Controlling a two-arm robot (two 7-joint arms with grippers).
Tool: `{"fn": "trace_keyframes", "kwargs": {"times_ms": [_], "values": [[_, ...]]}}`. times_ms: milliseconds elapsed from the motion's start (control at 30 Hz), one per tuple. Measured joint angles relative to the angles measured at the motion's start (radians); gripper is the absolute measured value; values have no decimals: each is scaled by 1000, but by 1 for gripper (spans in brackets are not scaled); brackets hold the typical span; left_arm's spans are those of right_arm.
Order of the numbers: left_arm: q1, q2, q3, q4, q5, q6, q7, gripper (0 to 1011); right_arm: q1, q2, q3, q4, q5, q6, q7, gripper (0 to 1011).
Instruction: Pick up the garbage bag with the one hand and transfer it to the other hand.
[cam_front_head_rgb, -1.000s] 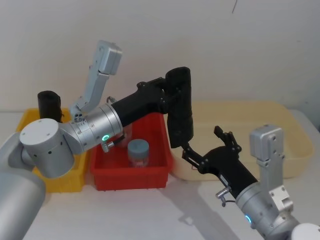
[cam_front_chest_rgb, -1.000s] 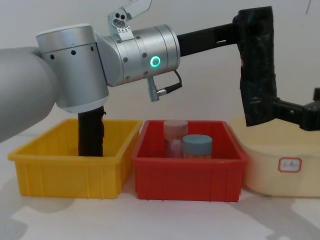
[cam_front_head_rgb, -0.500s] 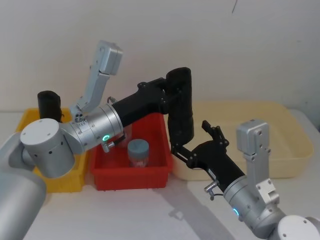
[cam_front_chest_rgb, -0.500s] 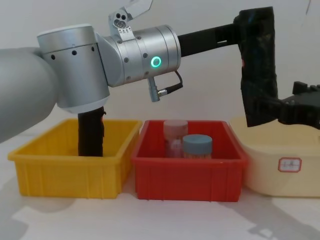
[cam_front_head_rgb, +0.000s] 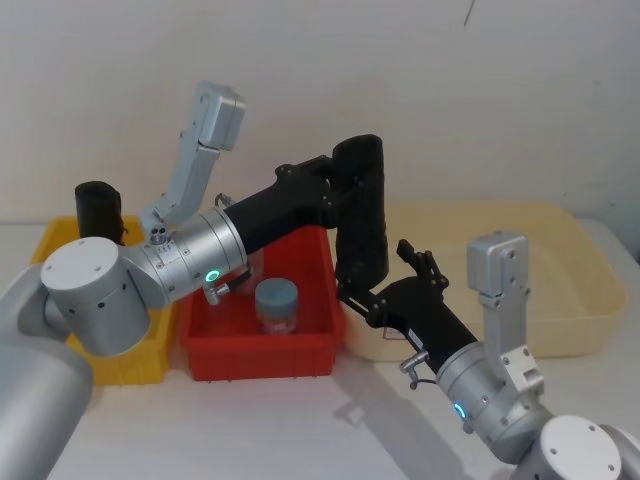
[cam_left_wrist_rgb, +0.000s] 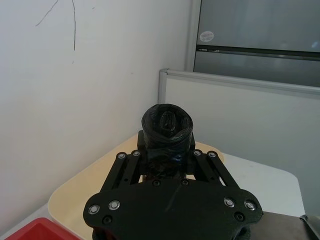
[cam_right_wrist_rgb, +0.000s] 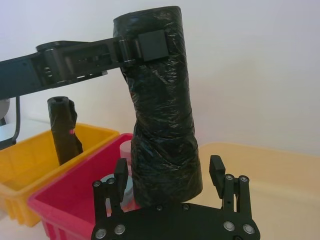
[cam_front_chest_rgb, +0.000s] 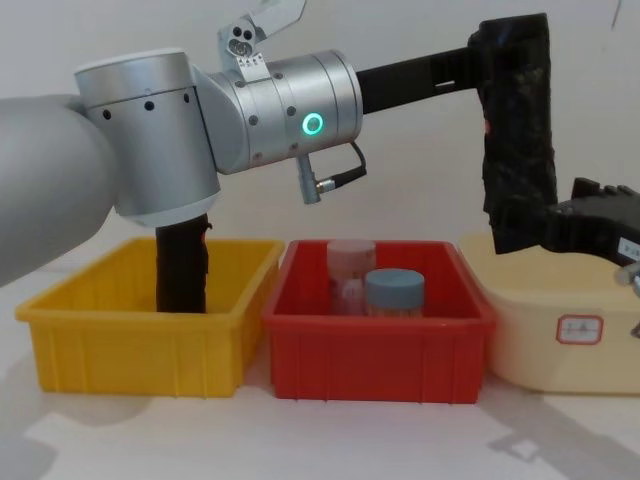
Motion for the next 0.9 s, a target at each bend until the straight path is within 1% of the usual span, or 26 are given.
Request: {"fn": "trace_keyframes", "kwargs": {"times_ms": [633,900], "values": [[0,0,0,0,0,0,0,375,63,-40,7,93,12,-15,37,1001],[0,0,0,0,0,0,0,375,83,-46,1,115,-6,-8,43,1001]]}}
